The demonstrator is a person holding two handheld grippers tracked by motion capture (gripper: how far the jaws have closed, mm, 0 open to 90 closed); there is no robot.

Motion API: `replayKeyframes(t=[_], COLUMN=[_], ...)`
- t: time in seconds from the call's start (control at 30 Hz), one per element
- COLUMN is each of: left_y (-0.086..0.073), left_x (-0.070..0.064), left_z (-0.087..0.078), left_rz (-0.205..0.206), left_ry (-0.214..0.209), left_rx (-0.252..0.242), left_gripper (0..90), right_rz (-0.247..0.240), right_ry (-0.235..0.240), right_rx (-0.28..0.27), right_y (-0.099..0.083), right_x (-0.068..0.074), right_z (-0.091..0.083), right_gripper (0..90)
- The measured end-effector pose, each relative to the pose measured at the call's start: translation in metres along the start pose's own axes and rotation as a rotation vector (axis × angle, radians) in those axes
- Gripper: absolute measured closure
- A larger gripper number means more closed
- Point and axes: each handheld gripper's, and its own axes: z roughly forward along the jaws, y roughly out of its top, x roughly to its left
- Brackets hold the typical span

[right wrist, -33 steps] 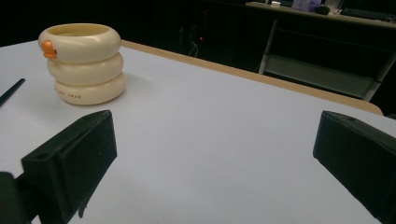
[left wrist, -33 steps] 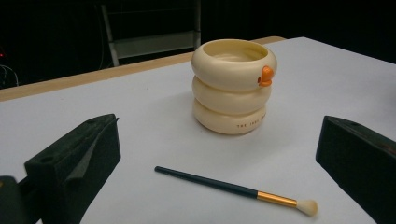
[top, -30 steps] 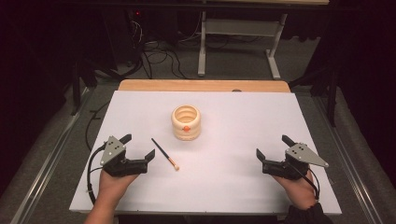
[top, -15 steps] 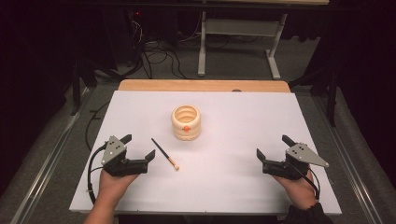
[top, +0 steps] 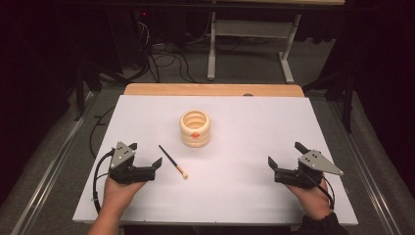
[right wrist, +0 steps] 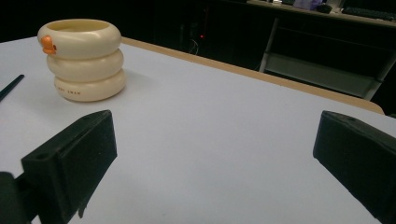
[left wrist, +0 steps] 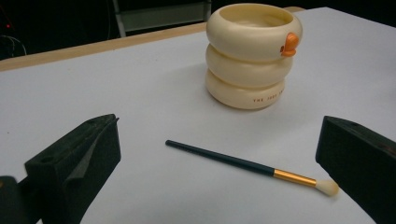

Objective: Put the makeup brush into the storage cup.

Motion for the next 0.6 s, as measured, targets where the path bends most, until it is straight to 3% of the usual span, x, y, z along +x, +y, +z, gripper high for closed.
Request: replayKeyframes(t=[0.6], left_y=[-0.006], left_x=[0.005], left_z=[0.011], left_rz=[-0.012], left_ry=[0.032], left_rx=[0.147], left_gripper=[0.6], right_rz=[-0.008], right_ry=[-0.004], right_rx=[0.000], right_y=[0.000], right_x=[0.000], right_z=[0.000], right_gripper=[0.8])
